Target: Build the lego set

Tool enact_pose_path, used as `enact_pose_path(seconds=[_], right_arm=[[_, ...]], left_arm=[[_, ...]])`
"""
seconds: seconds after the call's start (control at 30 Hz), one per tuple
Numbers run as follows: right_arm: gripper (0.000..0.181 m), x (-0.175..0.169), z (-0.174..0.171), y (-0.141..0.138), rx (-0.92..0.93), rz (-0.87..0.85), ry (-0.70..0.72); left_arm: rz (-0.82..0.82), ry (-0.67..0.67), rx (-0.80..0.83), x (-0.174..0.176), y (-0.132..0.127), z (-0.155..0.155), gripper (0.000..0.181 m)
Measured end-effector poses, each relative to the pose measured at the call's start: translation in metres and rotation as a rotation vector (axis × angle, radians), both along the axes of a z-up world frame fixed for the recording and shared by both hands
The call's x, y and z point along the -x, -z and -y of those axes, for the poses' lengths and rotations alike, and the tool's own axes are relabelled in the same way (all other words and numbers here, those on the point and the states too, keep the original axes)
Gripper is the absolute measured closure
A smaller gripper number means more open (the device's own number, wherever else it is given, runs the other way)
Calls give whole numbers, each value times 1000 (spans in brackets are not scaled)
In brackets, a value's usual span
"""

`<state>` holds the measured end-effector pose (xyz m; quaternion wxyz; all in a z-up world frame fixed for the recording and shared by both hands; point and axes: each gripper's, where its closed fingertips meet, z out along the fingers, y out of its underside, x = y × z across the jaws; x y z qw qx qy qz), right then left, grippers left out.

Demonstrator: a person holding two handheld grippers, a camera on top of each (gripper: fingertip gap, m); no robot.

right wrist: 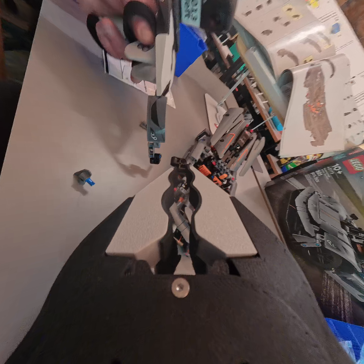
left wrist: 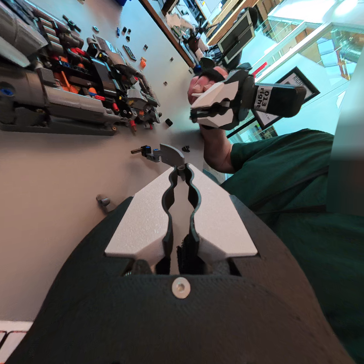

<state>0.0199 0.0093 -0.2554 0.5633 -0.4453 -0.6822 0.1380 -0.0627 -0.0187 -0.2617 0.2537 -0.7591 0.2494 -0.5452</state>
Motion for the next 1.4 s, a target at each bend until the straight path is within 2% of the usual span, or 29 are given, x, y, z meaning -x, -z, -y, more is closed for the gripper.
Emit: enact_pose_path(seconds=[0.17, 0.23, 0.5, 0.8, 0.9, 1.0, 1.07, 1.17, 1.27, 1.4], right_arm=[[174, 10, 8, 21, 23, 100, -23], [174, 12, 8, 31, 39, 146, -15], [174, 11, 4, 61, 33, 299, 25], [174, 10, 2, 63, 44, 307, 36], [175, 6, 0, 74, 14, 372, 56], [176, 11, 8, 70, 13, 350, 29], [175, 7, -1, 76, -3, 384, 71], [175, 3, -4, 61, 33, 312, 73], [175, 0, 0, 60, 86, 307, 46], [175, 1, 2, 78, 88, 395, 37]], left_arm=[[-108, 91, -13, -21, 3, 15, 176], [-149, 88, -35, -28, 3, 15, 176], [-204, 148, -23, -43, 8, 17, 176], [-193, 151, -17, -44, 6, 9, 177], [-180, 156, -9, -45, 5, 5, 176], [-175, 150, -13, -46, 5, 0, 176], [-172, 153, -13, -46, 4, -1, 176], [-193, 145, -23, -44, 5, -3, 177], [-206, 143, -25, -42, 5, -3, 177], [-217, 156, -14, -43, 6, -3, 177]])
